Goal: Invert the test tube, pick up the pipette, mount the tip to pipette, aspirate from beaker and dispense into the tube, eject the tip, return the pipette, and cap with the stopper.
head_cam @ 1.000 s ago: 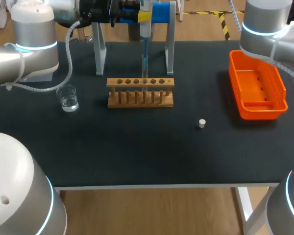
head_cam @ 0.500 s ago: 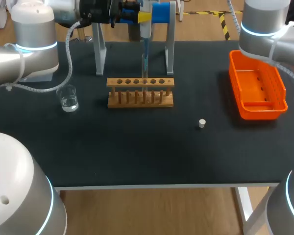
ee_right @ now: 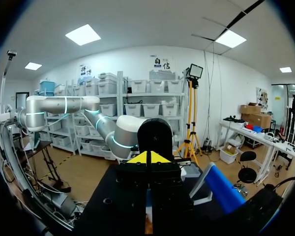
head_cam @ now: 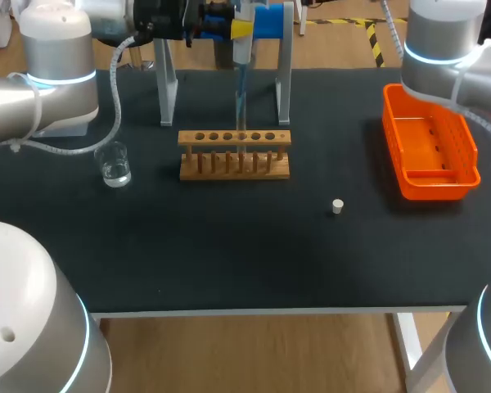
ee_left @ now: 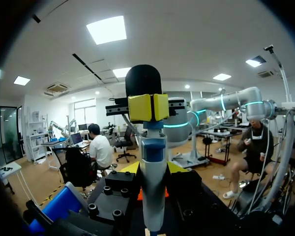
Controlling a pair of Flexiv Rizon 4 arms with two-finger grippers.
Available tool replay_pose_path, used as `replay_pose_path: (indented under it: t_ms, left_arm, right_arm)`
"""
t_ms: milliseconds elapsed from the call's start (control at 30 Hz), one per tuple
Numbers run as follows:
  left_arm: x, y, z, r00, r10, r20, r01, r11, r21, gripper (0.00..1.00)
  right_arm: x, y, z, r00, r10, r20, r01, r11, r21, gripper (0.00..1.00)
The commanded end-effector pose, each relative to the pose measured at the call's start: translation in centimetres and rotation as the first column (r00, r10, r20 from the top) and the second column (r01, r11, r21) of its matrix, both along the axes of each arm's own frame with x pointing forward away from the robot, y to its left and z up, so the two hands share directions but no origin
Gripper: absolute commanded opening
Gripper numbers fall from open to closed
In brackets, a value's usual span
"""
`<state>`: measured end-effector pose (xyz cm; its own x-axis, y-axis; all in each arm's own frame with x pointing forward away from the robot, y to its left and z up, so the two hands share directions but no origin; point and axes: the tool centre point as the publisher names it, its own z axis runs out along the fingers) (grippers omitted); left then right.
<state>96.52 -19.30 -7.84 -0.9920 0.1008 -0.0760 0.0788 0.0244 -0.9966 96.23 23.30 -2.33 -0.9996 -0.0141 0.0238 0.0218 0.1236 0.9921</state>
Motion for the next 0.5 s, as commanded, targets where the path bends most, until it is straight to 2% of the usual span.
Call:
replay_pose_path:
  t_ms: [33,500]
  left_arm:
    - [0.21,0.11,0.47,1.000,-0.005,0.001,0.005,1.000,-0.001,0.00]
    - [0.21,0.11,0.47,1.000,-0.005,0.001,0.005,1.000,-0.001,0.00]
  right_arm:
    - [-0.10,-0.04,-0.79,1.000,-0.002,-0.005,0.002,1.000,-0.005,0.00]
    - [-0.16,0.04,-1.43,1.000,-0.001,-0.020,0.000,1.000,-0.018,0.00]
